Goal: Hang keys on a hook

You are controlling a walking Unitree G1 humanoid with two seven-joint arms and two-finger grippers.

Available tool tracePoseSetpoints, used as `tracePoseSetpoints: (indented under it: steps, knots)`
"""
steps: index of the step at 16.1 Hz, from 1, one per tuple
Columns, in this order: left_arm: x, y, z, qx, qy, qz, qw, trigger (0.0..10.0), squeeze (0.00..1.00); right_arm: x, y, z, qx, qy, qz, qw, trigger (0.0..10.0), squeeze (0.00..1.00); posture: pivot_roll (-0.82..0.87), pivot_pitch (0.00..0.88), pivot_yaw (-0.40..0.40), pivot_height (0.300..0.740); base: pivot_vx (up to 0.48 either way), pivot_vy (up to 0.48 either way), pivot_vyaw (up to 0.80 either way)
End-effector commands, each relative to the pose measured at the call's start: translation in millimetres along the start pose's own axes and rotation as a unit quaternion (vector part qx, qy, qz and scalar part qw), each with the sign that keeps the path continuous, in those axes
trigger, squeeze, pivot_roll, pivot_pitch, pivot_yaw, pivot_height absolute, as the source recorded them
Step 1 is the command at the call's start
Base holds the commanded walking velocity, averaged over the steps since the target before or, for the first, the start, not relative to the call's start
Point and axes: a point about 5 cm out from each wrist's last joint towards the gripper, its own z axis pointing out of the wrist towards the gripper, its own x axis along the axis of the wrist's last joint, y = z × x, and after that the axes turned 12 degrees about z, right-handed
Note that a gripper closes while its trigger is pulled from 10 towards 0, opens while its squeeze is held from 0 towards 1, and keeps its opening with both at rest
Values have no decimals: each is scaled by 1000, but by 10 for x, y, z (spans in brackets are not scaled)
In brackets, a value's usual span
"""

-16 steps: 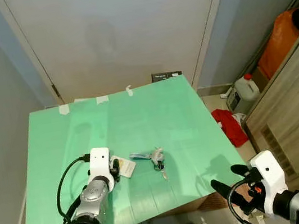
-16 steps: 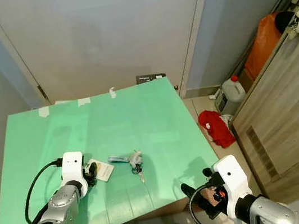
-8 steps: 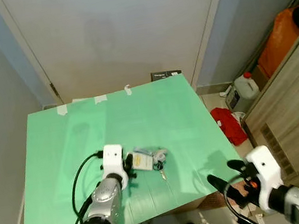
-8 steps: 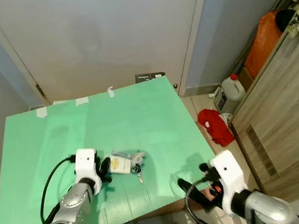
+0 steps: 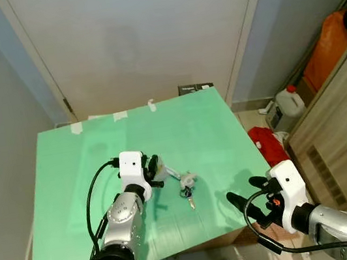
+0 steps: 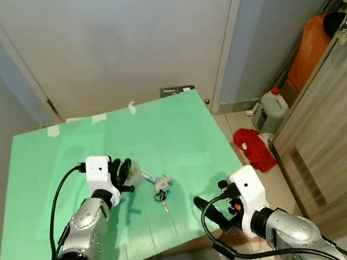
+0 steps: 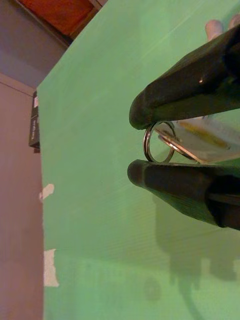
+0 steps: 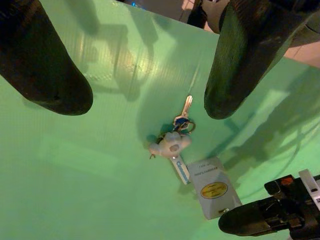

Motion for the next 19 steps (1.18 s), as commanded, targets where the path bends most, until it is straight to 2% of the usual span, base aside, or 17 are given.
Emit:
tracePoseSetpoints:
  steps: [1,5,8,9,12,14,16,18,19]
  knots:
    - [0,30,-9,-10,4,-2,1000,0,0,2,27,7,-6,3,-1,1000,10000,0,-147,61,-15,740,0,0,0]
    - [178,9,45,-26,27,68,997,0,0,77,76,175,-17,25,-14,999,10000,0,-115,11,-3,740,0,0,0]
    - [386,48,73,-38,63,75,994,0,0,253,163,365,-51,65,-11,997,10000,0,-78,0,1,740,0,0,0]
    - [514,81,81,-41,86,68,993,0,0,323,182,465,-63,80,-12,995,10000,0,-47,0,5,740,0,0,0]
    - [831,105,67,-40,136,69,987,0,0,470,162,703,-76,105,-13,991,10000,0,-5,0,5,740,0,0,0]
    - [879,53,76,-34,137,76,987,0,0,505,108,804,-62,111,-12,992,10000,0,15,0,-1,740,0,0,0]
    - [892,29,67,-32,137,84,987,0,0,507,102,836,-60,112,-12,992,10000,0,18,0,-3,740,0,0,0]
    - [947,14,30,-21,146,133,980,0,0,511,105,870,-59,117,-13,991,10000,0,21,0,-11,740,0,0,0]
    - [1008,4,15,-1,155,205,966,0,0,515,108,884,-57,121,-14,991,10000,0,22,0,-20,740,0,0,0]
